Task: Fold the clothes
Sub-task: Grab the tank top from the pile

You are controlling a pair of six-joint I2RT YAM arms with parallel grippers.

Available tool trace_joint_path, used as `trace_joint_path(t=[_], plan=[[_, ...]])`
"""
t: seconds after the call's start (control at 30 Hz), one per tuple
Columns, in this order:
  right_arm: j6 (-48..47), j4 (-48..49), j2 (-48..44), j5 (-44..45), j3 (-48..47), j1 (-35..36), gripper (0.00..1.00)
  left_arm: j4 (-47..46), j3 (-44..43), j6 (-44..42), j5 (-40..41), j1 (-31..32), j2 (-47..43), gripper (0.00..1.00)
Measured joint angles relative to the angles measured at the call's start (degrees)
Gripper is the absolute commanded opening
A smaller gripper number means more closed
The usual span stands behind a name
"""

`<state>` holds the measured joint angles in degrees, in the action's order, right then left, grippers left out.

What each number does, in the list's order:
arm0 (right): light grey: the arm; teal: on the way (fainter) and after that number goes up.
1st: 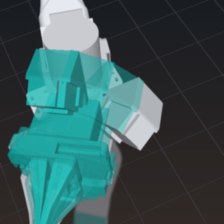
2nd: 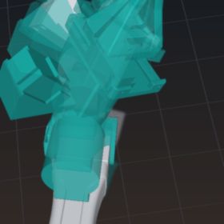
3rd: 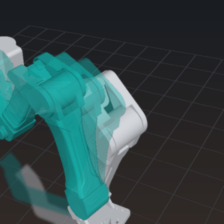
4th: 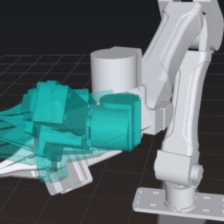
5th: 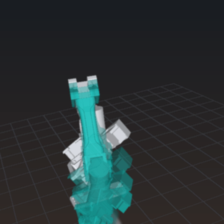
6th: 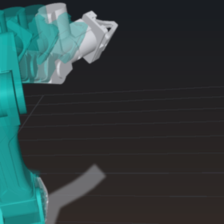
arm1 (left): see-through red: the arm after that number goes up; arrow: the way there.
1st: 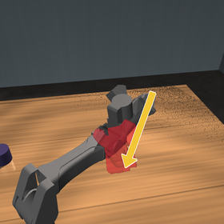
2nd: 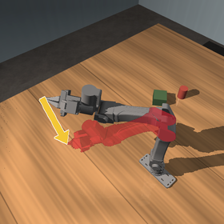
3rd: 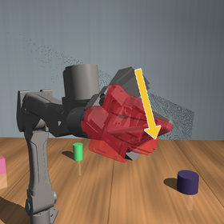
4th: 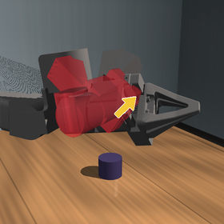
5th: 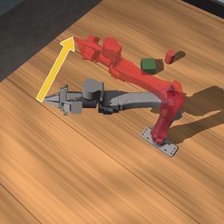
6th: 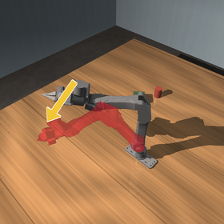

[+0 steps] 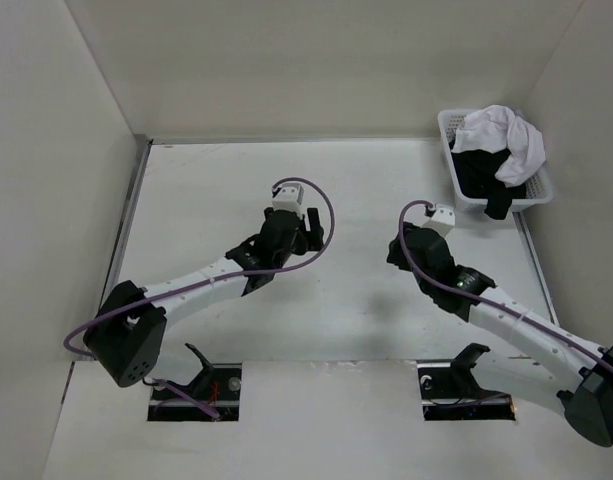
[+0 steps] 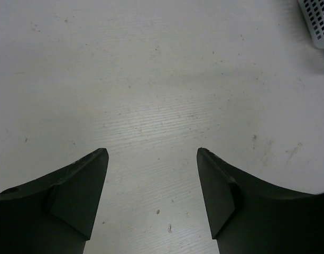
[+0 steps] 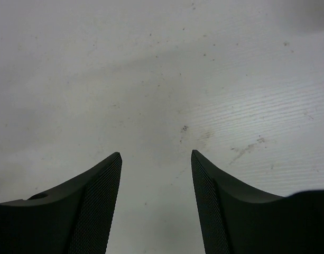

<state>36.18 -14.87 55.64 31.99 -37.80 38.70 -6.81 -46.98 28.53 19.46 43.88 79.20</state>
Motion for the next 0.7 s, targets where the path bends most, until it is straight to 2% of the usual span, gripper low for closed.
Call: trace_joint_path(t=[0.13,0.2,0.27,0.33,0.4,0.43,0.47,0.53,0.57,0.7], plan=[[-1.27,2.19,1.33,-1.36,-0.44,-0.50,0.21,-3.41,2.95,0.44,-2.40,-0.81,-0.09,0.68],[-1.75,3.23,2.01,-2.49,-1.22,-1.40,0.11,-4.55,4.42,0.50,-3.23,-1.09,-0.11,0.66],[-2.12,4.17,2.82,-3.58,-2.29,-2.73,0.05,-5.51,5.42,0.55,-3.67,-1.09,-0.11,0.60],[-2.60,5.22,4.15,-4.66,-3.85,-4.74,0.03,-6.51,5.99,0.59,-4.09,-0.92,-0.11,0.46],[-3.39,5.60,6.80,-5.95,-6.86,-8.09,0.03,-7.82,6.23,0.74,-4.46,-0.68,-0.11,0.25],[-4.00,5.77,8.81,-6.58,-9.20,-10.40,0.03,-8.79,6.45,0.61,-4.63,-0.52,-0.11,0.17],[-4.61,6.05,10.93,-7.04,-11.67,-12.68,0.04,-9.49,6.64,0.66,-4.72,-0.33,-0.11,0.15],[-6.12,6.64,16.68,-7.76,-18.75,-18.29,0.07,-10.54,6.95,0.59,-4.94,-0.07,-0.11,0.16],[-6.67,6.97,19.54,-8.00,-22.18,-20.87,0.08,-10.88,7.04,0.57,-4.96,0.04,-0.11,0.19],[-8.81,8.44,33.75,-8.37,-39.26,-31.21,0.20,-11.91,7.87,0.72,-5.18,0.02,-0.11,0.43]])
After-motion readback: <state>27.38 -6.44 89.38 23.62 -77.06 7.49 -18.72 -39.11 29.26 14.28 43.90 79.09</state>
